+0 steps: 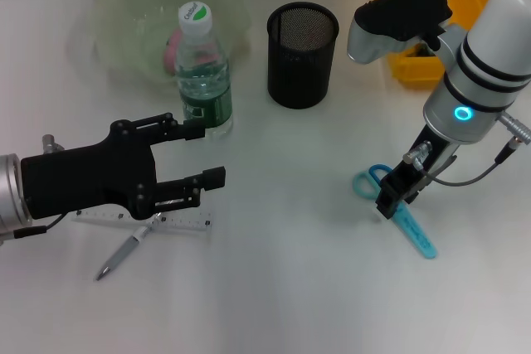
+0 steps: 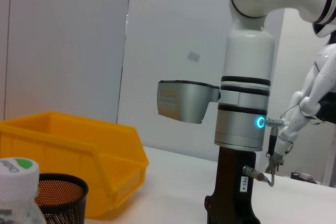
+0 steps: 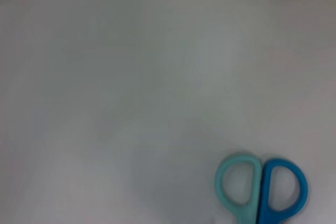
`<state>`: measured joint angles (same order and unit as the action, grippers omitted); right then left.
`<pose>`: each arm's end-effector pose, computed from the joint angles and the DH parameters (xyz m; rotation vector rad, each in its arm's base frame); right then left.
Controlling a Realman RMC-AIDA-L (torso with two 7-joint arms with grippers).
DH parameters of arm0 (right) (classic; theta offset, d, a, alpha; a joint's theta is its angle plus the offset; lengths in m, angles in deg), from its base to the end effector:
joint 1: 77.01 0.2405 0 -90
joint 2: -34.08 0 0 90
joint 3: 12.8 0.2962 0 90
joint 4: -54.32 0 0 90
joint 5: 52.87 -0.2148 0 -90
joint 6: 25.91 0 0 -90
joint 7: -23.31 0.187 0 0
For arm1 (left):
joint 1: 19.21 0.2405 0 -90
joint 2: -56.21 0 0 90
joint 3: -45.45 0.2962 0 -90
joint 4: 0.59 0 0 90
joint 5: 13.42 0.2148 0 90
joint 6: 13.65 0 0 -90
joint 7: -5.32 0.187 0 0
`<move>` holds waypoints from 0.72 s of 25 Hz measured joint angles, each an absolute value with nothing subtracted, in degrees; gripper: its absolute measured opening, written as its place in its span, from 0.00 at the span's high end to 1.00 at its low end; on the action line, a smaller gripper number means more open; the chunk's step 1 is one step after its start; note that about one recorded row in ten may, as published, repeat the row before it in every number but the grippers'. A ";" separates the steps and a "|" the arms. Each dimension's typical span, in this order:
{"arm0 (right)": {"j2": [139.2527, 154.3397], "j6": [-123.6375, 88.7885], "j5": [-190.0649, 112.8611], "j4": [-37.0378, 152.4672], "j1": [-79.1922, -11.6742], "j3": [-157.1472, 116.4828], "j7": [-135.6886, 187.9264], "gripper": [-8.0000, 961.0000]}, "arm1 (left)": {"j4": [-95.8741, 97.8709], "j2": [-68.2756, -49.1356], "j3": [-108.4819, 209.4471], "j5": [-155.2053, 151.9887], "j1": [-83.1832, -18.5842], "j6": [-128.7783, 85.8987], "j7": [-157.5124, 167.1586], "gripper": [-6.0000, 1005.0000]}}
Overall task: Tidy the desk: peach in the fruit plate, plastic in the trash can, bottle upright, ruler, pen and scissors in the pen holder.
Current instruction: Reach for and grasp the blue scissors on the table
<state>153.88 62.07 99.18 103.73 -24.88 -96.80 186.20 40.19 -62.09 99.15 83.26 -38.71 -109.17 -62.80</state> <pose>0.2218 0.3985 -0.1107 -2.4570 1.2542 -0.8452 -0.2777 0.3103 -0.0500 -2.7367 -0.3678 -0.9041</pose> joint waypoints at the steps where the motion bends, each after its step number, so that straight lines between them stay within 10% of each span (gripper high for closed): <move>1: 153.87 62.08 99.18 103.71 -24.88 -96.82 186.16 0.56 | 40.19 -62.09 99.15 83.26 -38.72 -109.13 -62.71 0.28; 18: 153.88 61.84 99.18 103.40 -24.58 -99.07 187.07 0.58 | 40.19 -62.09 99.15 83.20 -38.73 -108.90 -62.27 0.28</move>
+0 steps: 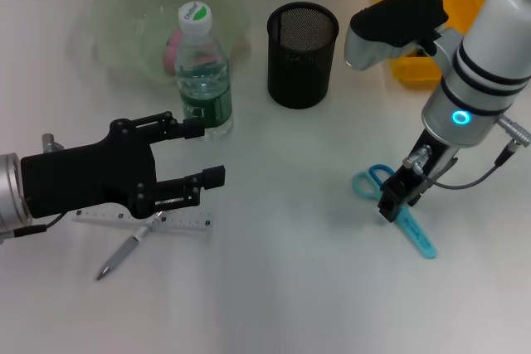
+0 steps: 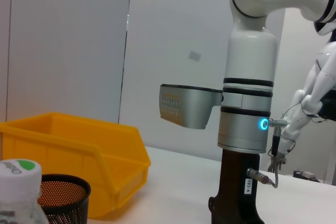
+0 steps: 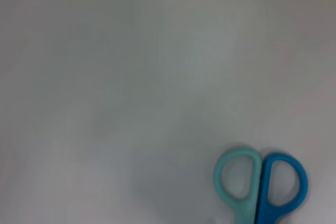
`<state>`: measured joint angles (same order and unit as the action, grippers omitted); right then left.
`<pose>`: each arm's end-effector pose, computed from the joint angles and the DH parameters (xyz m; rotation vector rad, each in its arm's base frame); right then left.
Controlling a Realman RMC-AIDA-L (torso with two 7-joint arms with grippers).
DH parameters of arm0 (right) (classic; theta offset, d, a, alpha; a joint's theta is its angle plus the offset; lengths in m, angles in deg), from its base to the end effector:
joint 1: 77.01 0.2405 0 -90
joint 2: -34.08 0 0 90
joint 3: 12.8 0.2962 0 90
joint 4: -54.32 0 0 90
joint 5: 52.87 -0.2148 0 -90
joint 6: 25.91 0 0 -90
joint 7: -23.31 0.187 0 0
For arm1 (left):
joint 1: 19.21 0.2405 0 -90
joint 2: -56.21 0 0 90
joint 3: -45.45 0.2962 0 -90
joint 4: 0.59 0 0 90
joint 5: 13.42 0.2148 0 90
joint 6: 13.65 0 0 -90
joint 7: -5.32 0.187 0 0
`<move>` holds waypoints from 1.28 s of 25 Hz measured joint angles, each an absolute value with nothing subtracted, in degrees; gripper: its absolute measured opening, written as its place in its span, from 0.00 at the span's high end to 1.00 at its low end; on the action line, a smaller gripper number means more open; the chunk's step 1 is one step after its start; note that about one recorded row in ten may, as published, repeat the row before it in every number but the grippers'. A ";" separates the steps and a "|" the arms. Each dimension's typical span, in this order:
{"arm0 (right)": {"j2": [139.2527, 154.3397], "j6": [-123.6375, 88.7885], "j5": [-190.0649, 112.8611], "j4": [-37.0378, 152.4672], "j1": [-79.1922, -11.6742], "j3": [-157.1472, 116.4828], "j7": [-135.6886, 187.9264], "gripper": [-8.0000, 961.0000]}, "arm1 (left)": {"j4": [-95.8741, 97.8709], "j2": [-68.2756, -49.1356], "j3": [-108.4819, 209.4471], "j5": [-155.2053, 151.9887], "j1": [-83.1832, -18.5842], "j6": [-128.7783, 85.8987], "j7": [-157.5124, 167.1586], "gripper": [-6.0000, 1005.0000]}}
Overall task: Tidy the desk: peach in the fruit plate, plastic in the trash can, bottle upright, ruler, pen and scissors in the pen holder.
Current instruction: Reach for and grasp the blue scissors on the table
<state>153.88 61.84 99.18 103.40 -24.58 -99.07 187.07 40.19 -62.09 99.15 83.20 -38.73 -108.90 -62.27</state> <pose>0.2226 0.3965 -0.1135 -2.4490 1.2295 -0.8833 -0.2779 0.3112 -0.0500 -2.7324 -0.3561 -0.8987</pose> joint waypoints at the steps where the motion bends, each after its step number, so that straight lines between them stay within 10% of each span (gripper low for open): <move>1: 153.88 61.76 99.18 103.41 -24.48 -99.48 187.25 0.58 | 40.19 -62.10 99.15 83.19 -38.73 -108.90 -62.27 0.28; 32: 153.88 60.87 99.16 103.42 -24.53 -101.19 187.90 0.71 | 39.66 -62.07 99.06 83.06 -38.77 -108.19 -61.47 0.28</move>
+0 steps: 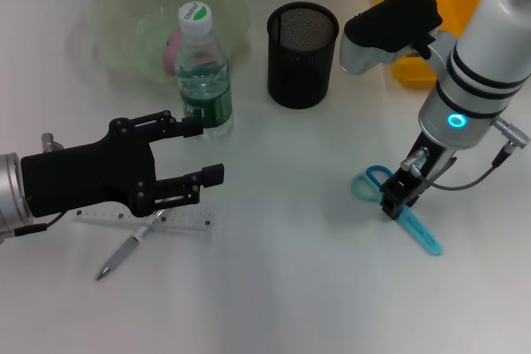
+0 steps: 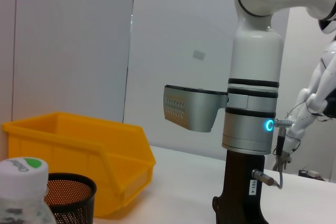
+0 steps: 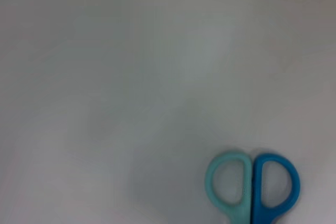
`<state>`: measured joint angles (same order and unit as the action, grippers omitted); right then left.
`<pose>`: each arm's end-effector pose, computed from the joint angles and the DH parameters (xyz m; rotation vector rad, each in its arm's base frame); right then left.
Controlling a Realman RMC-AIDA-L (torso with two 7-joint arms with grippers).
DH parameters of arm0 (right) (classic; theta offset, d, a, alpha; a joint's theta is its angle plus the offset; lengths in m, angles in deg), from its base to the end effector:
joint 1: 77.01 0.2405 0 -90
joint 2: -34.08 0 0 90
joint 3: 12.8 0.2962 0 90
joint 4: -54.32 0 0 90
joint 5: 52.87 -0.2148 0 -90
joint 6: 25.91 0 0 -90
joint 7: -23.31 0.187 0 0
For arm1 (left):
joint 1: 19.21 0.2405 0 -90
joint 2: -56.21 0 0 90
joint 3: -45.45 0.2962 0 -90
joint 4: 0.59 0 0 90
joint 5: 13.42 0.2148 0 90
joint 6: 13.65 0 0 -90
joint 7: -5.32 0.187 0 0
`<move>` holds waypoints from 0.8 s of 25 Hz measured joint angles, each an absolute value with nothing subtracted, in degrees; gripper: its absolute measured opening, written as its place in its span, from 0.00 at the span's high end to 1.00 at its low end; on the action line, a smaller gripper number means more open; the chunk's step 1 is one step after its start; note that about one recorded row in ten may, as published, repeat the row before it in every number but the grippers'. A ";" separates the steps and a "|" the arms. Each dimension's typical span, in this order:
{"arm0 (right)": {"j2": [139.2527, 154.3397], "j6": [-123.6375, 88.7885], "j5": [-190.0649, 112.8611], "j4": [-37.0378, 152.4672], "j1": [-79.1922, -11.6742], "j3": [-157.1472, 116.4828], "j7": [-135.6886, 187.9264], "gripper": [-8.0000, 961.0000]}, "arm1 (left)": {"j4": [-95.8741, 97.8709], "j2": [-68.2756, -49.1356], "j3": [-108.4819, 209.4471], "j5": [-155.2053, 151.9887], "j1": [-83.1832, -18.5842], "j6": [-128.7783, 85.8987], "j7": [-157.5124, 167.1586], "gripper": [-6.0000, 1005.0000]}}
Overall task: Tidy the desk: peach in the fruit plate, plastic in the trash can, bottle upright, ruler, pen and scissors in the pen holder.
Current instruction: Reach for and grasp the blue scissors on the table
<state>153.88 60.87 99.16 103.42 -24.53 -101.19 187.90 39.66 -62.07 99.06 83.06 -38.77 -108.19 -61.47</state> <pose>0.2230 0.3968 -0.1164 -2.4406 1.1994 -0.8982 -0.2799 0.3127 -0.0508 -2.7208 -0.3528 -0.8908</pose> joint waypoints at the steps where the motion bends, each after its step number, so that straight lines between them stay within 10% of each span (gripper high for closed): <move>1: 153.88 60.84 99.16 103.49 -24.53 -101.20 187.90 0.71 | 39.66 -62.09 99.06 83.04 -38.80 -108.19 -61.47 0.28; 20: 153.88 59.78 98.72 108.83 -27.83 -101.32 187.47 0.77 | 39.66 -62.09 99.06 82.90 -38.81 -107.60 -60.87 0.28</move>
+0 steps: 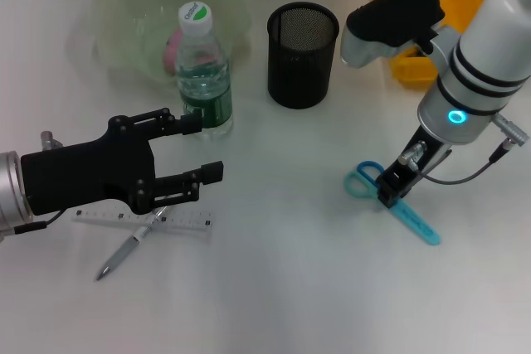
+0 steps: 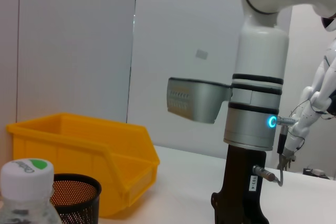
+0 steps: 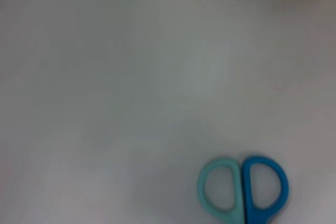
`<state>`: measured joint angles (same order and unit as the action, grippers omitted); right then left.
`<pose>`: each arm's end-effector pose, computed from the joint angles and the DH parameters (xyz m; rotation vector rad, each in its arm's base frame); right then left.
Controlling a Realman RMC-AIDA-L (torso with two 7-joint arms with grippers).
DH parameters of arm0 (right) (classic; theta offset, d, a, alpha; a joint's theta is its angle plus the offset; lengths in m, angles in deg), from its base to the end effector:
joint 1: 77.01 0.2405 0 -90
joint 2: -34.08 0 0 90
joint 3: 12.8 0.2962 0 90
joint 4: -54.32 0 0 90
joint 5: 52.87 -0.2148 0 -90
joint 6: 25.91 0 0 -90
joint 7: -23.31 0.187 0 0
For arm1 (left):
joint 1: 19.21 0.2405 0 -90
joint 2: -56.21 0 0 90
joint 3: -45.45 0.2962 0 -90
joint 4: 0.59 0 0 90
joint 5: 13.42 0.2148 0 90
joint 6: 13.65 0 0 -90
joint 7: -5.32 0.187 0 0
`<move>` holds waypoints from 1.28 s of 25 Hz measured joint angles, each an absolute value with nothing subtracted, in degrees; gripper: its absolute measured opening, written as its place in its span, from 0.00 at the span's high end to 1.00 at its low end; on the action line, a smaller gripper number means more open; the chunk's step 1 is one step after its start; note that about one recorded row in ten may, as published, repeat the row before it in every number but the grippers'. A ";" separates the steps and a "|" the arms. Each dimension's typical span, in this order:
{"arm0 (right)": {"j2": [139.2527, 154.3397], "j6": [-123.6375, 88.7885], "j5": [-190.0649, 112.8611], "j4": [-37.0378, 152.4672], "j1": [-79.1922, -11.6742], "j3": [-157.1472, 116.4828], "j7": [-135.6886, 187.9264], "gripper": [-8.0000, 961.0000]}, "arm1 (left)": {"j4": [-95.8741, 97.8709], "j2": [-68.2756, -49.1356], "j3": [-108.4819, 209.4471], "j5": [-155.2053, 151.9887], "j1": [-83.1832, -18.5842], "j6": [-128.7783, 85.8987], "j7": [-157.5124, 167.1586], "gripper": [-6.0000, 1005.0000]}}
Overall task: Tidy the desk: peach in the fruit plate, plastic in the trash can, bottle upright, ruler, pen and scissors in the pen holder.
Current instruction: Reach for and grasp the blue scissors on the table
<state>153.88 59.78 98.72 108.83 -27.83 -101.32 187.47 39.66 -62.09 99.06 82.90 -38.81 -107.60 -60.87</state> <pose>0.2204 0.3980 -0.1140 -2.4602 1.1682 -0.8036 -0.2804 0.3147 -0.0507 -2.7117 -0.3412 -0.8822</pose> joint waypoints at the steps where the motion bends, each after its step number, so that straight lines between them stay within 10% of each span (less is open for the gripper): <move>1: 153.85 59.77 98.34 110.51 -28.87 -101.31 187.42 0.77 | 39.66 -62.09 99.06 82.90 -38.81 -107.60 -60.87 0.28; 19: 153.31 64.25 96.60 122.25 -35.34 -100.19 186.55 0.84 | 39.68 -62.00 95.98 82.81 -38.82 -107.99 -60.86 0.28; 32: 153.67 65.09 101.51 121.29 -32.74 -101.02 187.21 0.59 | 39.67 -62.03 95.98 82.81 -38.42 -108.04 -60.86 0.28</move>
